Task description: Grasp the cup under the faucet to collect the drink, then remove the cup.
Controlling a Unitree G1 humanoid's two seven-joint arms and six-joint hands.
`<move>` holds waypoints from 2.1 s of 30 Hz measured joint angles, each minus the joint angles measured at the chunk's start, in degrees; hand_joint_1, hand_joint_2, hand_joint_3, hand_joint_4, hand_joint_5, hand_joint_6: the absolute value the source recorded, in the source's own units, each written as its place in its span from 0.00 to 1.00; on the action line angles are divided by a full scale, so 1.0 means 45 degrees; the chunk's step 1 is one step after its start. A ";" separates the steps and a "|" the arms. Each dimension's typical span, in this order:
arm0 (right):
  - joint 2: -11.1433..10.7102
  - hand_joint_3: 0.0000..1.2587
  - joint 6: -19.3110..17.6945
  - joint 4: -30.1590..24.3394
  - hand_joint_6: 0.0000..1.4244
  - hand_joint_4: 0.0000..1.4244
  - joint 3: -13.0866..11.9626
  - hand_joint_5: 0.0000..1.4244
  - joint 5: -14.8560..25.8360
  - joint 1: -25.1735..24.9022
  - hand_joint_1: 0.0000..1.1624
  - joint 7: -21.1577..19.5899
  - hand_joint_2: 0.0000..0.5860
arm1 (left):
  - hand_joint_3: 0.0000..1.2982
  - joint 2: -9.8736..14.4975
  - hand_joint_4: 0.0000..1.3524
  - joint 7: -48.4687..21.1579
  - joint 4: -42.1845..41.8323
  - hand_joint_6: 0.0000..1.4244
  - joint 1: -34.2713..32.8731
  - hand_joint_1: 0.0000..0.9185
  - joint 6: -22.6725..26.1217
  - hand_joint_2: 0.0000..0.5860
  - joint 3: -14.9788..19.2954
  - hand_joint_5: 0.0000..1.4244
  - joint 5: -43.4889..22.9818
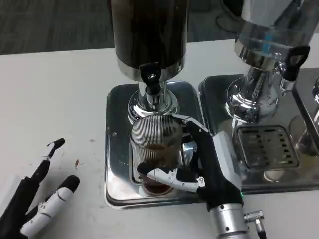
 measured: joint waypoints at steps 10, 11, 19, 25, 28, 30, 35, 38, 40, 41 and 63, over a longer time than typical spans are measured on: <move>-0.0367 0.44 -0.0256 -0.1594 0.95 0.45 0.0036 0.64 -0.0040 0.1003 0.88 0.0243 0.17 | 0.00 0.1254 0.00 0.0898 -0.1556 0.00 -0.0188 0.00 0.0931 0.24 -0.0157 0.00 0.3499; -0.0376 0.44 -0.0255 -0.1689 0.95 0.45 0.0033 0.64 -0.0040 0.1110 0.88 0.0298 0.17 | 0.00 0.1345 0.00 0.0919 -0.1609 0.00 -0.0211 0.00 0.1061 0.23 -0.0237 0.00 0.3670; -0.0786 0.45 -0.0336 -0.3185 0.95 0.46 0.0069 0.64 -0.0190 0.2077 0.87 0.0745 0.18 | 0.00 0.2028 0.00 0.1030 -0.1707 0.00 -0.0204 0.00 0.1342 0.15 -0.0749 0.00 0.4490; -0.0762 0.45 -0.0343 -0.4350 0.96 0.46 0.0209 0.64 -0.0148 0.3136 0.86 0.1173 0.18 | 0.00 0.2198 0.00 0.1566 -0.2423 0.00 0.0534 0.00 0.1713 0.15 -0.0742 0.00 0.4969; -0.0789 0.45 -0.0360 -0.4964 0.96 0.46 0.0367 0.64 -0.0169 0.3668 0.86 0.1328 0.18 | 0.00 0.2206 0.00 0.1563 -0.3087 0.00 0.1097 0.00 0.2082 0.15 -0.0661 0.00 0.5006; -0.0796 0.45 -0.0468 -0.5381 0.96 0.46 0.0556 0.64 -0.0161 0.4051 0.86 0.1516 0.18 | 0.00 0.2281 0.00 0.1572 -0.4141 0.00 0.1762 0.00 0.2149 0.15 -0.0482 0.00 0.5060; -0.0800 0.45 -0.0479 -0.6007 0.96 0.46 0.0689 0.64 -0.0179 0.4508 0.86 0.1812 0.19 | 0.00 0.2150 0.00 0.2205 -0.4633 0.00 0.2586 0.00 0.2605 0.16 -0.0467 0.00 0.5853; -0.0945 0.45 -0.0487 -0.6346 0.95 0.46 0.0694 0.64 -0.0247 0.4540 0.86 0.2109 0.20 | 0.00 0.1725 0.00 0.2895 -0.4899 0.00 0.3209 0.00 0.2882 0.17 -0.0467 0.00 0.6063; -0.1225 0.45 -0.0514 -0.6827 0.95 0.46 0.0718 0.64 -0.0337 0.4649 0.86 0.2329 0.20 | 0.00 0.1506 0.00 0.2978 -0.5334 0.00 0.3508 0.00 0.3149 0.17 -0.0447 0.00 0.6175; -0.1339 0.45 -0.0587 -0.7075 0.95 0.46 0.0721 0.64 -0.0353 0.4708 0.86 0.2451 0.20 | 0.00 0.1417 0.00 0.3008 -0.5720 0.00 0.3784 0.00 0.3298 0.17 -0.0389 0.00 0.6258; -0.1818 0.45 -0.0976 -0.8484 0.96 0.47 0.0303 0.65 0.0753 0.5928 0.85 0.4123 0.21 | 0.00 0.0455 0.00 0.2841 -0.7912 0.00 0.5219 0.00 0.4710 0.18 -0.0381 0.00 0.6505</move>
